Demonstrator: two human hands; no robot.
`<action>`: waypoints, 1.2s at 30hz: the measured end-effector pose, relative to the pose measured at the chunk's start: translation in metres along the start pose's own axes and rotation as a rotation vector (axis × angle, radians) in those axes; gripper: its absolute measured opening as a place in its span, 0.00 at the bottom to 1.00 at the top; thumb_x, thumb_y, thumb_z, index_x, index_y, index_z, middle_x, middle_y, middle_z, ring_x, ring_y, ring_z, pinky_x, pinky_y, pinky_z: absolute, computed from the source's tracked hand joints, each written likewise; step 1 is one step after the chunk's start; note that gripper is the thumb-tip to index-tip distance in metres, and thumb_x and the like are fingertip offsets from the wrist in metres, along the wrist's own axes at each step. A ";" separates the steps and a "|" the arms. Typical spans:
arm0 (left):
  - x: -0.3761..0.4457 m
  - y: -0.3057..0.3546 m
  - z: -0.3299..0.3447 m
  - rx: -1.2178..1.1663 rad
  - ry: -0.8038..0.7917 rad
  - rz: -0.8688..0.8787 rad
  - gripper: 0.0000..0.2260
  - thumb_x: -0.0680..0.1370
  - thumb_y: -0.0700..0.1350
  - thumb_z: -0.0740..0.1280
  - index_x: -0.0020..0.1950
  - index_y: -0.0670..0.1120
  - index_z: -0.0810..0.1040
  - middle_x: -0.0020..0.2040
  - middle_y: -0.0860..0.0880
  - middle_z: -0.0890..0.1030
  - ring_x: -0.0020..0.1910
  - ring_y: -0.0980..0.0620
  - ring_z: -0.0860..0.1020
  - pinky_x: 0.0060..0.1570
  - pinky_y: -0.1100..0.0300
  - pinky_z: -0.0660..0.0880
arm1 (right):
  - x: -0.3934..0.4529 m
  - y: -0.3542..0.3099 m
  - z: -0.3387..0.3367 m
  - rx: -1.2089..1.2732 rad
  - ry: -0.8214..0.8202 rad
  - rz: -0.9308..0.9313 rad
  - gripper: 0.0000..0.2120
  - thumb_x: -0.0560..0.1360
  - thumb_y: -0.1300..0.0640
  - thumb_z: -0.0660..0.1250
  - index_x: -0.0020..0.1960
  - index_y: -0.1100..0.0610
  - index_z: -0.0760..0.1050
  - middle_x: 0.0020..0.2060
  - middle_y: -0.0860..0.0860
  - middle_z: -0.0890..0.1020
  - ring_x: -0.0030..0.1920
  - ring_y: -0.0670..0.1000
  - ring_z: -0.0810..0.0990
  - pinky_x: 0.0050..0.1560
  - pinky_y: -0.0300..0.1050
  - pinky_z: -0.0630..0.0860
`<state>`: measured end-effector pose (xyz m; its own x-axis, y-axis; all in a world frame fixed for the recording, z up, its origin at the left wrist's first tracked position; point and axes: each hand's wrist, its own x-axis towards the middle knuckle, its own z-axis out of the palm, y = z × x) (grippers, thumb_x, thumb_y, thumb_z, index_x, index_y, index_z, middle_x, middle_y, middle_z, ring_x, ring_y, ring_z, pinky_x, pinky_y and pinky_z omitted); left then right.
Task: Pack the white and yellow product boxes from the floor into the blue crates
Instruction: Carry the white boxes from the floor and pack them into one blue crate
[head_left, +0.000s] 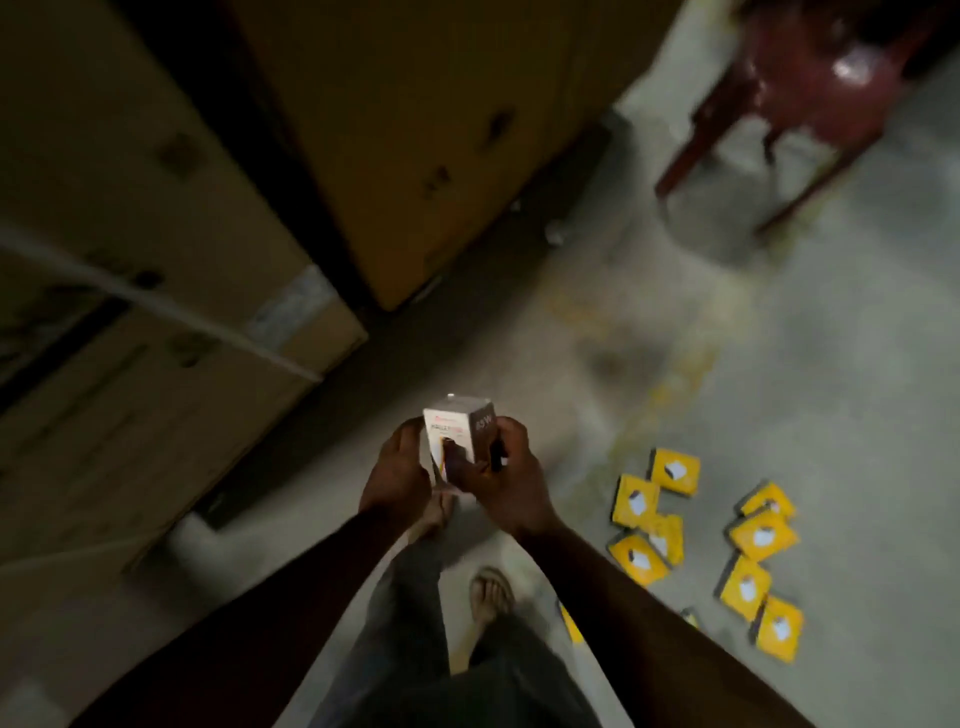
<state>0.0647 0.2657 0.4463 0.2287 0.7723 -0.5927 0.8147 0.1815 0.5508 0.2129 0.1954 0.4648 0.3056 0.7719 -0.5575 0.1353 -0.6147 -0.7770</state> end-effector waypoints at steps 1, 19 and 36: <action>-0.020 -0.008 -0.014 -0.019 0.047 0.021 0.33 0.77 0.34 0.65 0.80 0.46 0.60 0.78 0.43 0.66 0.75 0.44 0.66 0.73 0.51 0.66 | -0.014 -0.017 0.005 0.012 -0.047 -0.032 0.25 0.73 0.45 0.77 0.64 0.43 0.69 0.52 0.34 0.80 0.51 0.31 0.80 0.44 0.27 0.77; -0.407 -0.260 -0.062 -0.884 0.885 -0.155 0.29 0.80 0.63 0.62 0.74 0.45 0.68 0.66 0.48 0.79 0.62 0.57 0.78 0.65 0.59 0.74 | -0.266 -0.065 0.246 -0.353 -0.913 -0.483 0.23 0.74 0.51 0.77 0.66 0.45 0.75 0.57 0.42 0.84 0.56 0.42 0.83 0.52 0.37 0.79; -0.676 -0.517 -0.187 -1.081 1.445 -0.210 0.20 0.83 0.52 0.64 0.73 0.46 0.73 0.63 0.50 0.83 0.62 0.53 0.81 0.62 0.46 0.79 | -0.536 -0.099 0.614 -0.368 -1.399 -0.774 0.30 0.78 0.52 0.74 0.78 0.51 0.69 0.67 0.49 0.81 0.66 0.48 0.80 0.66 0.54 0.79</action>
<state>-0.6104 -0.2359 0.6723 -0.8913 0.4424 -0.0993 -0.0349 0.1513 0.9879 -0.5427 -0.0583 0.6611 -0.9494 0.3070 -0.0661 0.1072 0.1192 -0.9871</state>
